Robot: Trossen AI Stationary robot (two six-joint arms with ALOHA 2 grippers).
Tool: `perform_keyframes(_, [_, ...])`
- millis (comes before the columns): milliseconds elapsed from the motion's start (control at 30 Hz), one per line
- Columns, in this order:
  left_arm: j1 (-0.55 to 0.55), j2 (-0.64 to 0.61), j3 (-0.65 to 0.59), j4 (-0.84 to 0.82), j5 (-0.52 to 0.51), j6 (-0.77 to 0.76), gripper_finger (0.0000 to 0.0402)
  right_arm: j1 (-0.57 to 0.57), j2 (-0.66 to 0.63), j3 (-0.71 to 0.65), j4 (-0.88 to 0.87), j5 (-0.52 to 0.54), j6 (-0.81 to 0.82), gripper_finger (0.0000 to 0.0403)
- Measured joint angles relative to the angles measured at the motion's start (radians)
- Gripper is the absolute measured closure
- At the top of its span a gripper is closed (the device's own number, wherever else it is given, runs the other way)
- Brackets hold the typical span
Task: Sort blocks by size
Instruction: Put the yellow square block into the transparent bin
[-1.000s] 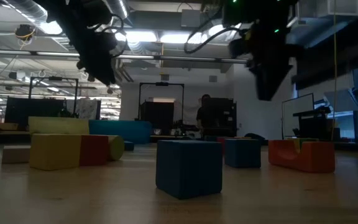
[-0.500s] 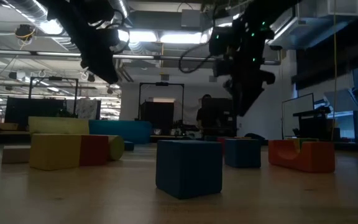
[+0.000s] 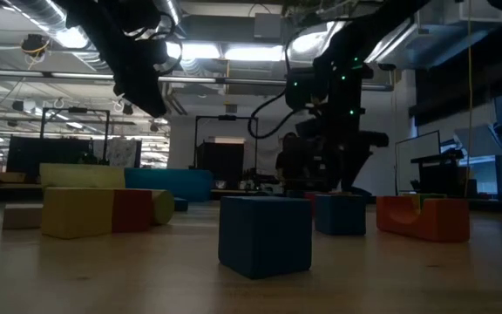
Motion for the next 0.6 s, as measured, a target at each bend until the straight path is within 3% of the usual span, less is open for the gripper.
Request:
perform_keyframes(333, [0.0, 0.0, 0.0, -0.001, 0.0, 0.0, 0.0206, 0.0, 0.061, 0.0, 0.001, 0.02, -0.04, 0.0222])
perform_keyframes(500, [0.0, 0.0, 0.0, 0.0, 0.0, 0.0, 0.0206, 0.002, 0.057, 0.0, -0.004, 0.014, -0.007, 0.0263])
perform_keyframes(600, [0.0, 0.0, 0.0, 0.001, 0.0, 0.0, 0.0206, 0.002, 0.052, 0.0, -0.039, 0.002, 0.04, 0.0268])
